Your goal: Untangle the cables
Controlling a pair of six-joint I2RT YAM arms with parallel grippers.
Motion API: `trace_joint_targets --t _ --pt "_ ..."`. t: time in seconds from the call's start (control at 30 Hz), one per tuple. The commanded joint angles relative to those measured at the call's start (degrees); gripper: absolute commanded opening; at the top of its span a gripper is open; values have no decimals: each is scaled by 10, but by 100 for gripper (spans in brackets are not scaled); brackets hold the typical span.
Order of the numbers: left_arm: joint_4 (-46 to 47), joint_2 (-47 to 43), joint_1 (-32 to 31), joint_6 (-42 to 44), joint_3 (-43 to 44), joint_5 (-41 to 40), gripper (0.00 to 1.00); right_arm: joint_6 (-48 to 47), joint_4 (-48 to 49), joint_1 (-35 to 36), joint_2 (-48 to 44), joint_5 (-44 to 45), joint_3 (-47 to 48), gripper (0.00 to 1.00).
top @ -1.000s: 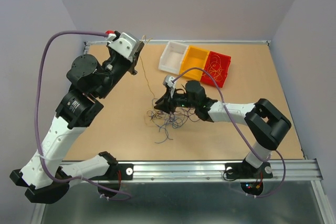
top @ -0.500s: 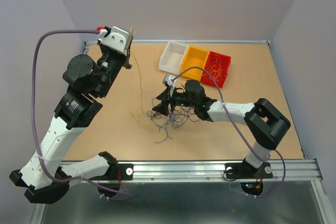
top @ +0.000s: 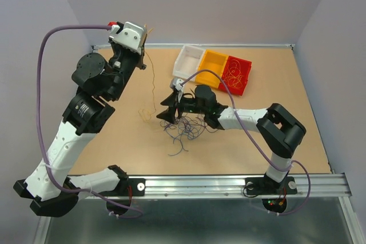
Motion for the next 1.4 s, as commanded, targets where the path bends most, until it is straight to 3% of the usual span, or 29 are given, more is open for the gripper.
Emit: trace_joint_targets --t 0.0,0.2,0.27,0.3,0.4,0.43,0.6,0.73,0.87,1.0,1.03,1.1,1.13,1.2,1.3,1.37 --pt "33 7 -2 -2 36 -4 0 15 53 10 19 6 63 72" --pt "30 19 -2 1 58 -13 0 29 65 14 70 31 102 67" --pt "31 24 -2 3 65 -16 0 34 73 17 83 32 115 59" --pt "31 27 -2 3 68 -17 0 36 75 18 89 34 120 53" --pt "30 32 -2 6 77 -32 0 47 74 22 93 64 133 3" --pt "32 31 -2 8 76 -41 0 47 75 22 93 69 127 1" --pt "75 34 3 42 20 -108 0 77 64 24 16 22 63 0" --pt "110 50 23 46 -16 -111 0 113 -76 37 -19 -1 78 0" --pt "116 68 49 30 -38 -82 0 146 -124 40 -43 -9 69 1" --pt "116 89 64 17 -57 -59 0 123 -219 45 -35 86 80 0" --pt "116 91 66 14 -61 -51 0 120 -221 44 -28 71 77 1" --pt "118 89 69 4 -75 -40 0 115 -201 42 -16 -50 71 1" --pt "121 88 69 1 -81 -30 0 117 -195 43 -6 -54 73 1" --pt "128 82 69 -8 -94 -16 0 97 -250 60 6 49 89 1" --pt "135 77 69 -19 -120 12 0 70 -316 67 23 131 103 1" --pt "136 76 68 -23 -139 34 0 43 -323 68 11 136 79 1"
